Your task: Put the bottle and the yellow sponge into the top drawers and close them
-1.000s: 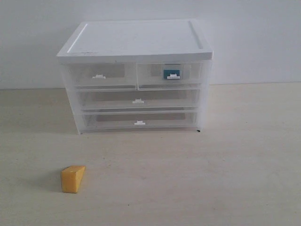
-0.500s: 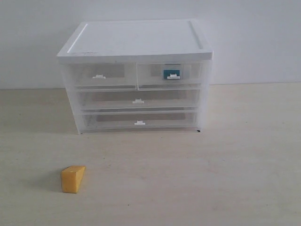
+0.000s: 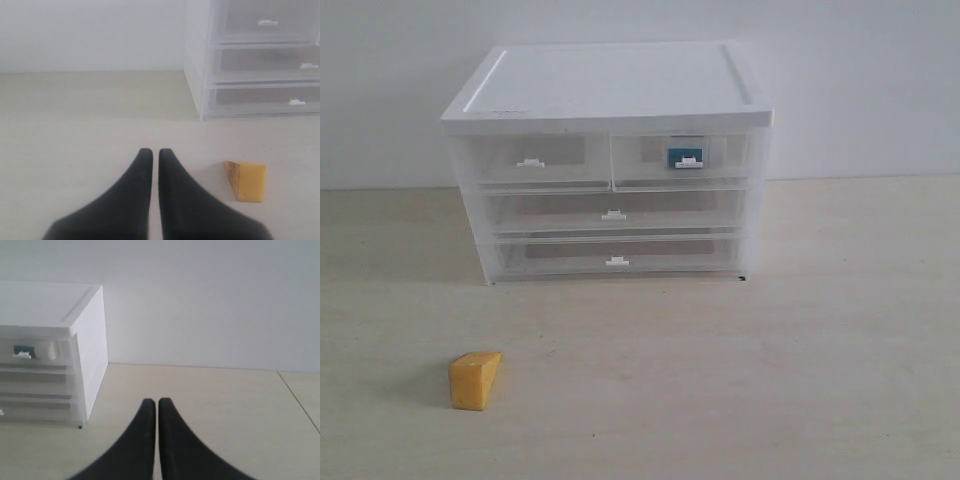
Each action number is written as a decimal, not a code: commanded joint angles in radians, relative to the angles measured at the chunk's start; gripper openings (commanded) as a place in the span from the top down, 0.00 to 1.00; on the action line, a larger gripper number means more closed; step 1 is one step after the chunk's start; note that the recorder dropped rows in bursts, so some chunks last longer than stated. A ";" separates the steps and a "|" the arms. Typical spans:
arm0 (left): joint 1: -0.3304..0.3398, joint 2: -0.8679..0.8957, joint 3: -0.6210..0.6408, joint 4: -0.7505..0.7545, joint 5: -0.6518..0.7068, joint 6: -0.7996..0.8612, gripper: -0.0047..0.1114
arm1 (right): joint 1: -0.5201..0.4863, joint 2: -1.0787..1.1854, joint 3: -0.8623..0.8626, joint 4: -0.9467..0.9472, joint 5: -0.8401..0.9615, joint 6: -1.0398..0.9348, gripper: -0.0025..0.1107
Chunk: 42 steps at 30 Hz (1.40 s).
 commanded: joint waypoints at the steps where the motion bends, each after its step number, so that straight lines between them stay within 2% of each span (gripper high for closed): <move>1: 0.003 -0.003 0.003 -0.007 0.000 0.004 0.92 | -0.003 -0.116 0.121 0.002 -0.064 -0.049 0.98; 7: 0.003 -0.003 0.003 -0.007 0.000 0.004 0.92 | -0.003 -0.247 0.208 0.008 0.000 -0.051 0.98; 17: 0.003 -0.003 0.003 -0.007 0.000 0.004 0.92 | -0.003 -0.266 0.355 0.013 -0.056 -0.051 0.98; 23: 0.003 -0.003 0.003 -0.007 0.000 0.004 0.92 | -0.003 -0.353 0.431 0.040 -0.063 -0.049 0.98; 42: 0.003 -0.003 0.003 -0.007 0.000 0.004 0.92 | -0.003 -0.353 0.519 0.084 -0.073 -0.045 0.98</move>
